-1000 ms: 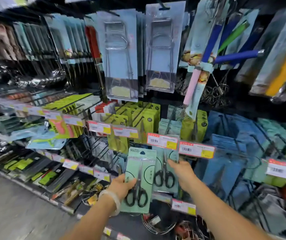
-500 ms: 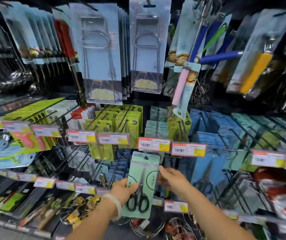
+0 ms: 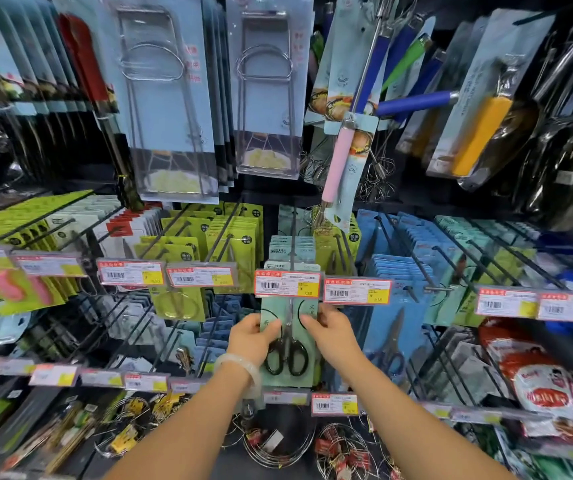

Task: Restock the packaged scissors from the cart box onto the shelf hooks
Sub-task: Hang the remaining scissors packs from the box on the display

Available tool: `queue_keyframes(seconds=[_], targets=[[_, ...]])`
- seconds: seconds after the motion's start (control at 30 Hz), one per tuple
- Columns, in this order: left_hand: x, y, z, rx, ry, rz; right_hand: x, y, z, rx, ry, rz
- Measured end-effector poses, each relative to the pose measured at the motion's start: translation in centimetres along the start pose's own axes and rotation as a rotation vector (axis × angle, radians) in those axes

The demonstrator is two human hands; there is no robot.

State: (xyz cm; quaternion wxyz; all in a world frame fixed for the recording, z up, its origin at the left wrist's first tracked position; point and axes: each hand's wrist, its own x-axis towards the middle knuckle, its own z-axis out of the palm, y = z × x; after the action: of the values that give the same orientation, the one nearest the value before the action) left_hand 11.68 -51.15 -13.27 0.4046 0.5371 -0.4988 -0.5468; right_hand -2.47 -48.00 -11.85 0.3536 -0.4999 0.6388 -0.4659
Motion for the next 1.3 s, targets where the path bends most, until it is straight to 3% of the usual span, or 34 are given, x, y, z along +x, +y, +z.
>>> queue_keyframes(seconds=[0.37,0.5,0.63,0.8,0.87,1.03,1.3], targets=[[1.4,-0.8,0.9,0.217,0.042,-0.104,1.3,1.5,0.9,-0.095,0.038,0.148],[2.1,-0.4,1.4,0.306,0.114,-0.269,2.1,1.8,0.4,-0.227,-0.022,0.251],[0.9,-0.9,3.2,0.625,-0.039,-0.328,1.0,3.6,-1.4,-0.478,-0.078,0.333],[-1.6,-0.6,9.9,1.288,-0.358,-0.033,-2.9,6.3,-6.7,-0.849,-0.139,0.299],[-3.2,0.2,13.9,1.422,-0.436,0.11,-5.1,7.4,-10.5,-0.969,-0.098,0.287],[-9.0,2.1,26.4,1.545,-0.67,0.348,-12.0,9.9,-22.8,-1.102,0.038,0.421],[-22.3,1.9,45.6,1.579,-0.94,0.702,-26.0,13.2,-40.2,-1.096,0.294,0.714]])
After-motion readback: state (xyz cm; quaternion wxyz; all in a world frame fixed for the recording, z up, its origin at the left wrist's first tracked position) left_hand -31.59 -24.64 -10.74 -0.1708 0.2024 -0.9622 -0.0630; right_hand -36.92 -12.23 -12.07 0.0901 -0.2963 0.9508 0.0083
